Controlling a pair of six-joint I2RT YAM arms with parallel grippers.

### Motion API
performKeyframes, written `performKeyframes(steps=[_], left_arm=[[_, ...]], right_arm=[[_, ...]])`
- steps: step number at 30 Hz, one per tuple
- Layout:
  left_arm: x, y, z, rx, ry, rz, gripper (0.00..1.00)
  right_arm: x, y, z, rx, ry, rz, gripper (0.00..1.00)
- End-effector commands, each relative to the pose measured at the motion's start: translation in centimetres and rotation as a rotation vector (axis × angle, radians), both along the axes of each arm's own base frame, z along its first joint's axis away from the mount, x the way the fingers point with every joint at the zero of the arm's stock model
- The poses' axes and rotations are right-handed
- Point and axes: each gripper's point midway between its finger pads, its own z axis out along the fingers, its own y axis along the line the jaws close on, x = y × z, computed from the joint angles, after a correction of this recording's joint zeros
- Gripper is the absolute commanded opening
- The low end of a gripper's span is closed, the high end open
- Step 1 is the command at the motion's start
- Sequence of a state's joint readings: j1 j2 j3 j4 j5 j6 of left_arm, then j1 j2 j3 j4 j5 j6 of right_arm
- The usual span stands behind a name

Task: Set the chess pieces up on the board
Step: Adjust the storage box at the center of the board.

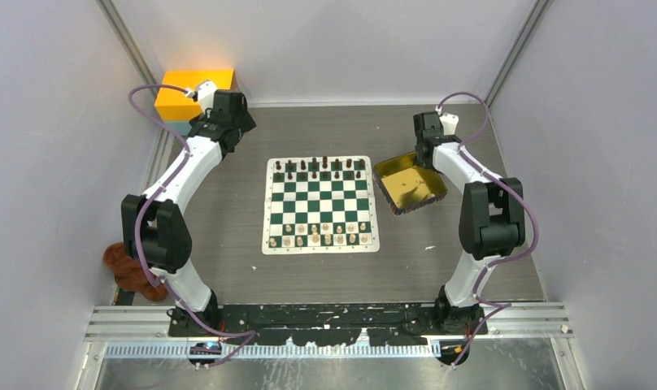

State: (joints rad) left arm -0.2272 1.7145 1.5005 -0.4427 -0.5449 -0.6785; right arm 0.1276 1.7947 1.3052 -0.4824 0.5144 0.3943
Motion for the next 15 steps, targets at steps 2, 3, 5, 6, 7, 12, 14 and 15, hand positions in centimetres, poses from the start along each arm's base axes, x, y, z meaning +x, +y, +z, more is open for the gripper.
performKeyframes(steps=[2,3,5,6,7,12,14,15], left_arm=[[0.8,-0.2,2.6,-0.031,-0.093,0.01,0.94],[0.8,-0.2,2.8,-0.03,-0.095,0.011,0.94],[0.7,-0.2,2.8,-0.03,-0.095,0.012,0.94],[0.6,-0.1,2.8,-0.029,-0.096,0.012,0.94],[0.6,-0.1,2.9,-0.029,-0.096,0.012,0.94],[0.5,0.0,3.1,-0.027,-0.101,0.014,0.94],[0.4,0.0,3.2,-0.025,-0.1,0.015,0.94],[0.4,0.1,3.2,-0.023,-0.1,0.015,0.94]], right_arm=[[2.4,-0.7,1.8,-0.015,-0.059,-0.005,0.54],[2.5,-0.7,1.4,0.001,-0.053,-0.002,0.54],[2.7,-0.8,0.9,0.016,-0.042,0.001,0.54],[2.8,-0.9,0.6,0.018,-0.036,0.002,0.54],[2.9,-1.0,0.4,0.021,-0.031,0.004,0.54],[3.5,-1.3,-1.2,0.064,-0.001,0.009,0.54],[3.8,-1.5,-1.5,0.077,0.003,0.007,0.54],[3.9,-1.5,-1.6,0.082,0.005,0.008,0.53]])
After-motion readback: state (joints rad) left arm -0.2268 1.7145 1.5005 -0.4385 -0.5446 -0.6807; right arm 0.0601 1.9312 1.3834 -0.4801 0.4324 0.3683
